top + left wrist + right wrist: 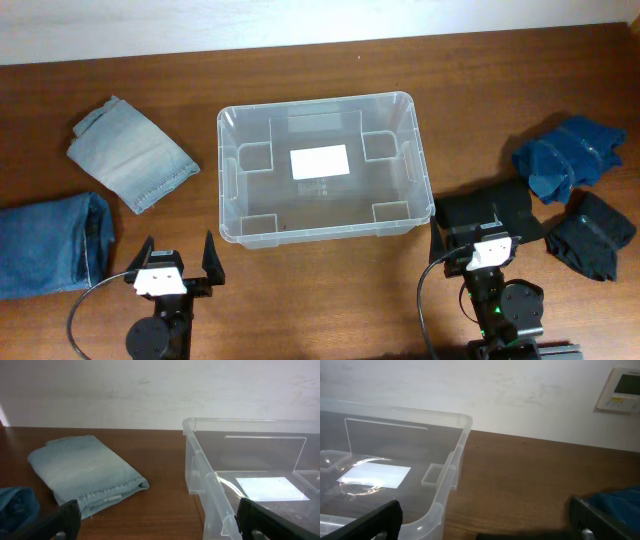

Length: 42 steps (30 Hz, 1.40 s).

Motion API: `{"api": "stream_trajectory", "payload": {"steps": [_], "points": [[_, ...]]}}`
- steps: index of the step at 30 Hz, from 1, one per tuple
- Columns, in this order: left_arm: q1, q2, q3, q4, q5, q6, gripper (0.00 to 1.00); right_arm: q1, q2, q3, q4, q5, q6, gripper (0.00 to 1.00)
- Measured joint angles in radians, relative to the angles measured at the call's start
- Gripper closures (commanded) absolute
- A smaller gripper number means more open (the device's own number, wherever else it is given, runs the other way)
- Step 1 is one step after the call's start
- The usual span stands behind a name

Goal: Pack container

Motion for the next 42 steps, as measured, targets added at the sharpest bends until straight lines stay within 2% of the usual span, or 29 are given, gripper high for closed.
{"api": "stream_trajectory", "payload": {"steps": [10,16,19,22,30,37,42], "points": [[0.0,0.0,0.0,0.0,-0.004,0.0,0.01,0.0,0.0,0.0,0.0,0.0,0.006,0.02],[0.0,0.0,0.0,-0.001,-0.003,-0.008,0.01,0.0,0.0,0.0,0.0,0.0,0.153,0.02],[0.0,0.004,0.017,-0.015,-0.004,-0.013,0.01,0.0,0.002,0.019,-0.046,0.003,0.208,0.02],[0.0,0.044,0.084,-0.039,-0.005,-0.016,0.01,0.0,0.008,0.082,-0.165,0.015,0.238,0.02],[0.0,0.391,0.41,-0.108,-0.03,-0.023,0.01,0.0,0.194,0.415,-0.476,0.108,0.264,0.02],[0.0,0.793,0.716,-0.352,-0.056,-0.026,0.01,0.0,0.539,0.768,-0.806,0.154,0.266,0.02],[0.0,0.961,0.879,-0.498,-0.056,-0.027,0.0,-0.037,0.815,0.994,-1.031,0.158,0.249,0.01]]}}
